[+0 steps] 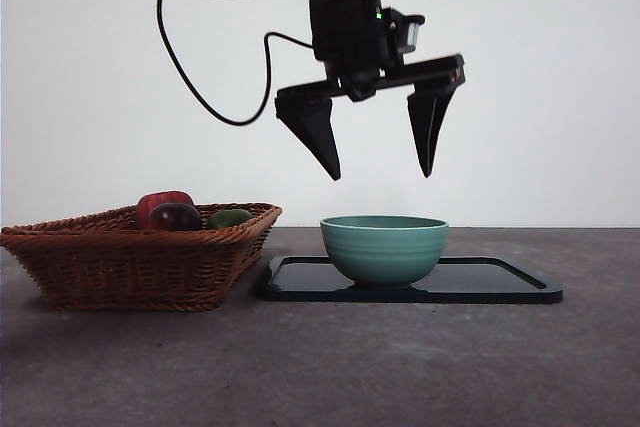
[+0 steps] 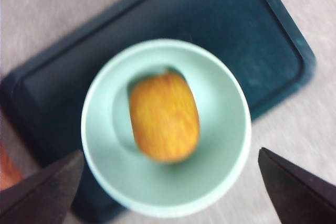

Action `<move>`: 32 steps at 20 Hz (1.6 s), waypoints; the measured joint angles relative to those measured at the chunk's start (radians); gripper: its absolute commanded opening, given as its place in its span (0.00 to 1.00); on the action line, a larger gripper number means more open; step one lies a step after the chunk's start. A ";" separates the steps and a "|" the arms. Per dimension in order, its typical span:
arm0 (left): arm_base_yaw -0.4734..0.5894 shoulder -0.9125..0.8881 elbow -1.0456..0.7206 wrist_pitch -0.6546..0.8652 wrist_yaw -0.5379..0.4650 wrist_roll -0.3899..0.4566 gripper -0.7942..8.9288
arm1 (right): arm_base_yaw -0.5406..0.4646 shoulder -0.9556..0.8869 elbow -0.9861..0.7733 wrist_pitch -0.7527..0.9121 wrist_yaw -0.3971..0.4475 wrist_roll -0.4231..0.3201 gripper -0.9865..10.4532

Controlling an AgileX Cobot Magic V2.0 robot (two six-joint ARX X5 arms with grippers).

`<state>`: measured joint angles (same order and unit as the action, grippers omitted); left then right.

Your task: Pick up the wifruite, put it on the bowl, pick up the plate, put it on desk

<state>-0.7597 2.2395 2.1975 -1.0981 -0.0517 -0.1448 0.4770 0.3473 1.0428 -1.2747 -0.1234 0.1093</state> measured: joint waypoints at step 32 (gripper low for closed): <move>0.003 0.154 0.006 0.083 0.000 0.061 0.36 | 0.000 0.000 0.000 -0.020 -0.005 0.000 0.68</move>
<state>-0.7570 2.3932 2.2040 -1.0153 -0.0517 -0.0837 0.4770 0.3473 1.0428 -1.2949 -0.1287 0.1093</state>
